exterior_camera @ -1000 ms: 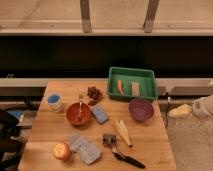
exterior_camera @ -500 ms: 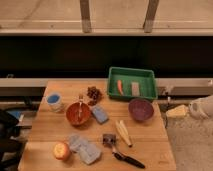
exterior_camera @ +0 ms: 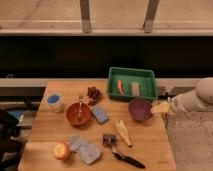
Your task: Place pepper in table surface
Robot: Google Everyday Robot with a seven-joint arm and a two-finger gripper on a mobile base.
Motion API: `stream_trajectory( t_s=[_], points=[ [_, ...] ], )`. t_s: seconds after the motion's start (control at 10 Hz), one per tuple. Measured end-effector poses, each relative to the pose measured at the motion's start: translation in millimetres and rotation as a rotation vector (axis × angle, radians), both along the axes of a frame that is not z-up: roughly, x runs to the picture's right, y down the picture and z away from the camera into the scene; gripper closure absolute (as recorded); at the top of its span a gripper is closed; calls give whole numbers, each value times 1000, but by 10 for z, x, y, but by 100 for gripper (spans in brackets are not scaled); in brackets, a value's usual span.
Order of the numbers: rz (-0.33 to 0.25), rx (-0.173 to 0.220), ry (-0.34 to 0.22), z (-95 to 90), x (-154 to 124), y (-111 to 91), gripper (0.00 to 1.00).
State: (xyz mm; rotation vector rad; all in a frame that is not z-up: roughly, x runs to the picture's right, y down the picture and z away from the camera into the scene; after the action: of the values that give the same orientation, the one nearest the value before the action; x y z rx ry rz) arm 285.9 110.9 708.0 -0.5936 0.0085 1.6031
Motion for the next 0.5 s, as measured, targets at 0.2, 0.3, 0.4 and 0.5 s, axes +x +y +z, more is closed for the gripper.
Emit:
stream_trajectory(
  t_s=[0.2,0.3,0.4,0.5],
  points=[
    [-48,35,-8,191,-286,-151,31],
    [-91,66,3,339,-466,-286,31],
    [-127,100,16,457,-608,-418,31],
    [-161,139,34,561,-719,-561,31]
  ],
)
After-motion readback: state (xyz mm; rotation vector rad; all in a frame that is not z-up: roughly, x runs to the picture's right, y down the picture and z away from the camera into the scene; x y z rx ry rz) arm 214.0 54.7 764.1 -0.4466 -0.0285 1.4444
